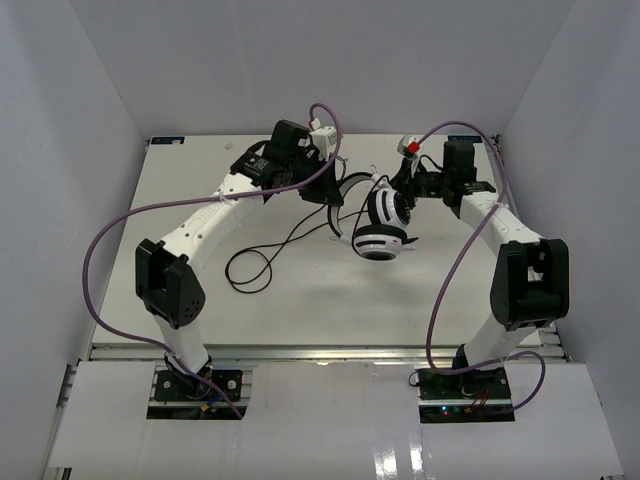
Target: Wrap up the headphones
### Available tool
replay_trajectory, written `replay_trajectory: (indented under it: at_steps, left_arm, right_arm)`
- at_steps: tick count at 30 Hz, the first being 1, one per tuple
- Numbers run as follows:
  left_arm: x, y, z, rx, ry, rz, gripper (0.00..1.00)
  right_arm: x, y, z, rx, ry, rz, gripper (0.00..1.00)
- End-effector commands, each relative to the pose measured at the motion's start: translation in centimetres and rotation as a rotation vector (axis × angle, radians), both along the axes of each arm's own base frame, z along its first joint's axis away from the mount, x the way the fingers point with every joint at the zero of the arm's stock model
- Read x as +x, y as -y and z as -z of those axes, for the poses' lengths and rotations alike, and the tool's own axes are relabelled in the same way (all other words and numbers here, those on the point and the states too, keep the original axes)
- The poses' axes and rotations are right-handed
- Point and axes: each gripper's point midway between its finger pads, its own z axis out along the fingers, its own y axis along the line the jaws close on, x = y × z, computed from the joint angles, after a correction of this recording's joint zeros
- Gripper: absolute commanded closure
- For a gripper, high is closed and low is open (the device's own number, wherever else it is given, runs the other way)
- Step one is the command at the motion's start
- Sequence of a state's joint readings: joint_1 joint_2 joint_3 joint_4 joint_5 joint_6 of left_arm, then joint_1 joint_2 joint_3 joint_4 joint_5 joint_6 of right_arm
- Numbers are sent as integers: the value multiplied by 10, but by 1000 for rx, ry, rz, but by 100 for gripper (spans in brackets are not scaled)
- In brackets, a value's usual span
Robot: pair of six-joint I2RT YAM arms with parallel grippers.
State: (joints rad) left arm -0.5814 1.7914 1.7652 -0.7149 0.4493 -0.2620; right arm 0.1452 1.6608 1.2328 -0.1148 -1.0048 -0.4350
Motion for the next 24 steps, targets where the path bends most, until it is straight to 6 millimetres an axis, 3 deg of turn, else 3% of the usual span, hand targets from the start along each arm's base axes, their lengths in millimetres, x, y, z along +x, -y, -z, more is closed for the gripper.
replay_trajectory:
  at_steps: [1,5,7,9,10,15,18,24]
  left_arm:
    - [-18,15,-88,-213,75,47,100]
    - [-11,15,-117,-259,102,-13,100]
    - [-7,13,-139,-287,139,-53,100]
    - [-1,7,-161,-309,180,-107,100]
    - [1,5,-169,-315,194,-134,100]
    - [12,-5,-206,-366,222,-252,100]
    - [21,-12,-215,-390,207,-327,100]
    - [29,-19,-228,-439,199,-375,100]
  right_arm:
    - [-8,-15,-17,166,-61,-84,63]
    - [-13,-23,-25,272,-107,-118,48]
    - [-13,-25,-19,306,-140,-121,43]
    - [-14,-29,-26,363,-132,-138,37]
    - [-17,-31,-36,402,-113,-159,35]
    - [-33,-44,-37,478,-56,-266,34]
    - [-39,-56,-34,491,-85,-291,34]
    - [-44,-75,-47,542,-98,-286,34]
